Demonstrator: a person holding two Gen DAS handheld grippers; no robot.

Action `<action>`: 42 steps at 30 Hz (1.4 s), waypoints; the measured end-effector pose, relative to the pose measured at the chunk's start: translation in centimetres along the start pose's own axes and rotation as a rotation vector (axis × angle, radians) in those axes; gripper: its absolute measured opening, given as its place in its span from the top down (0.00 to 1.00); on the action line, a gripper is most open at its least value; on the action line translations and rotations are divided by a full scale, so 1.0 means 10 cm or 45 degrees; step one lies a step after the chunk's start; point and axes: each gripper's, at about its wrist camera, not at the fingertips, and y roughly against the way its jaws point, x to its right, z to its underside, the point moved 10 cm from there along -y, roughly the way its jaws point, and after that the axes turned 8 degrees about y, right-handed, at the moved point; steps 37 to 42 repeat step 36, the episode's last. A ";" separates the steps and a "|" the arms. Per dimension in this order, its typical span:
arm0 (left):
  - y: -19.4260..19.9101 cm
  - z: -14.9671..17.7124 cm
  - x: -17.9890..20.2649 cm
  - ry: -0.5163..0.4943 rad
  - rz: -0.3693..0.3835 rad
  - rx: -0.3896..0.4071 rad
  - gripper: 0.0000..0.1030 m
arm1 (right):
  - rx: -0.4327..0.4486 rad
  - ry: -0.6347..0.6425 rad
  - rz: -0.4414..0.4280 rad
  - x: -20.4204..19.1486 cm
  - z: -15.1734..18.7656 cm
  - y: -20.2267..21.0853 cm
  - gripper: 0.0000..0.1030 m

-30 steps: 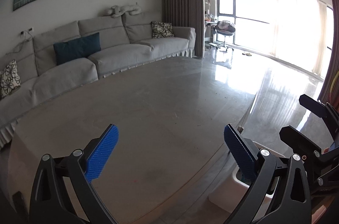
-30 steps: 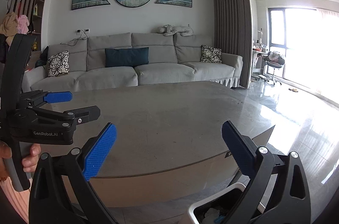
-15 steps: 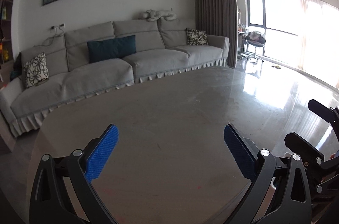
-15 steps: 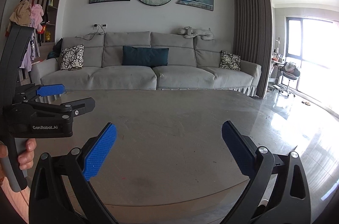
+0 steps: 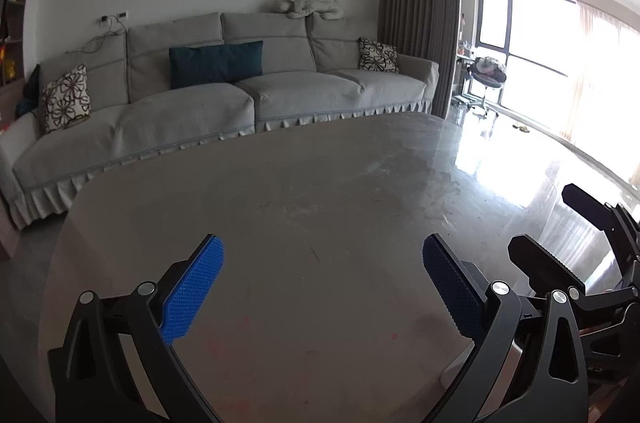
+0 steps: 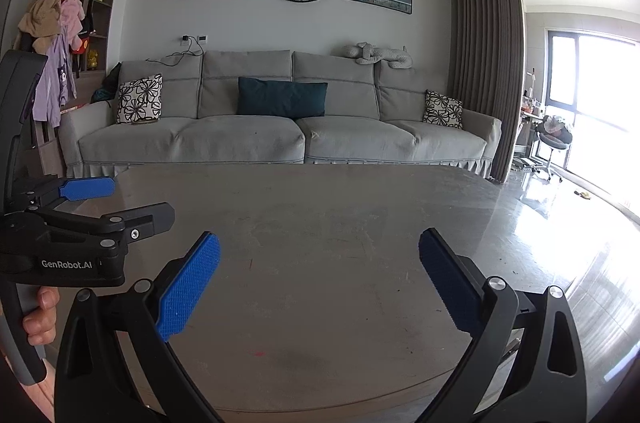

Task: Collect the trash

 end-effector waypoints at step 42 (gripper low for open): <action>0.09 0.10 0.13 -0.040 -0.018 0.034 0.04 | 0.000 -0.038 0.001 0.01 0.03 -0.01 0.04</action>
